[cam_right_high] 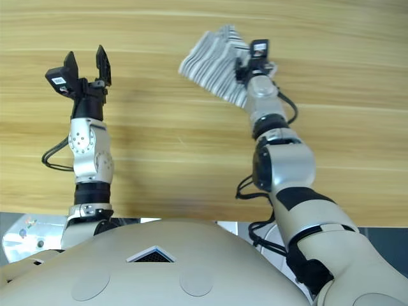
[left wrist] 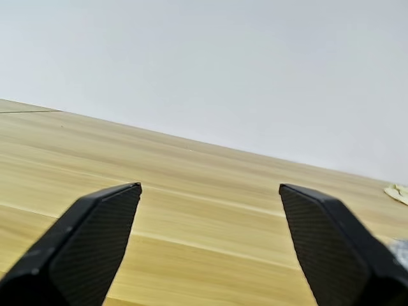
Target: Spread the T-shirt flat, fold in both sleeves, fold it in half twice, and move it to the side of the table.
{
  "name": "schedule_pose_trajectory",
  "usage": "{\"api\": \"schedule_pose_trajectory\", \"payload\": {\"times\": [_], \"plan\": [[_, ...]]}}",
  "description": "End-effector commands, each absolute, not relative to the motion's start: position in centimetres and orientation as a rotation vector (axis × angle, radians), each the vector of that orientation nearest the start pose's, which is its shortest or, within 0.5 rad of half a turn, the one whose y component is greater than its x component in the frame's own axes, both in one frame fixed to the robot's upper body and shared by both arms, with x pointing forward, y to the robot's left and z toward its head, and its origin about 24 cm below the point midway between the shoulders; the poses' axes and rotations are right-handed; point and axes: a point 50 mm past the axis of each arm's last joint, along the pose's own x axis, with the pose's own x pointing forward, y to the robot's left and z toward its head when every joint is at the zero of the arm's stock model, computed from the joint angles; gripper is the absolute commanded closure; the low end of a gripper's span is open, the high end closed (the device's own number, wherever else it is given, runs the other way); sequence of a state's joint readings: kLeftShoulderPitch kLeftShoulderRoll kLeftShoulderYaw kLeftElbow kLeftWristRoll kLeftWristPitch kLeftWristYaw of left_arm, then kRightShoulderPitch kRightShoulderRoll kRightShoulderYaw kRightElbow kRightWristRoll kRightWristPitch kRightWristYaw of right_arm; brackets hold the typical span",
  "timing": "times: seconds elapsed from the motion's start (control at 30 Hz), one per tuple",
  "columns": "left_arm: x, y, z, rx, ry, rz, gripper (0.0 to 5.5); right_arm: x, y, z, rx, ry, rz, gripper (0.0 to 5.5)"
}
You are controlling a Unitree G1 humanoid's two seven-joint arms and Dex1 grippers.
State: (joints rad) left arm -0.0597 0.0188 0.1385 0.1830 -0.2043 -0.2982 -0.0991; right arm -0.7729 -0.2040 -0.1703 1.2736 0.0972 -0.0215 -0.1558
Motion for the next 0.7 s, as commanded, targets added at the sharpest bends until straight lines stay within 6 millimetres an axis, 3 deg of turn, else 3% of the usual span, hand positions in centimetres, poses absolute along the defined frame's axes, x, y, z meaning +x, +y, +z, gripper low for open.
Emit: {"api": "schedule_pose_trajectory", "payload": {"times": [0.03, 0.1, 0.27, 0.43, 0.5, 0.6, 0.63, 0.7], "plan": [[24.7, 19.4, 4.2, -0.203, -0.197, 0.137, 1.48, 33.1, -27.8, 0.8, 0.045, 0.559, -0.726, 2.12], [23.9, 20.0, 4.1, -0.208, -0.204, 0.18, 1.48, 32.6, -31.0, 2.6, 0.113, 0.523, -0.901, 2.12], [21.9, 21.3, 4.2, -0.202, -0.222, 0.274, 1.48, 30.4, -35.7, 4.4, 0.172, 0.494, -1.166, 2.12], [20.7, 22.4, 3.9, -0.19, -0.214, 0.33, 1.48, 29.5, -36.9, 4.5, 0.161, 0.48, -1.205, 2.12], [20.2, 22.8, 3.7, -0.181, -0.212, 0.345, 1.48, 30.6, -36.4, 5.2, 0.158, 0.419, -1.118, 2.12], [19.7, 23.2, 3.5, -0.16, -0.211, 0.369, 1.48, 34.1, -34.2, 9.1, 0.095, 0.12, -0.889, 2.12], [19.5, 23.4, 3.4, -0.142, -0.204, 0.383, 1.48, 35.4, -32.7, 10.8, 0.035, -0.005, -0.8, 2.12], [19.7, 23.6, 3.5, -0.092, -0.183, 0.419, 1.48, 37.9, -26.0, 13.7, -0.138, -0.272, -0.487, 2.12]]}}
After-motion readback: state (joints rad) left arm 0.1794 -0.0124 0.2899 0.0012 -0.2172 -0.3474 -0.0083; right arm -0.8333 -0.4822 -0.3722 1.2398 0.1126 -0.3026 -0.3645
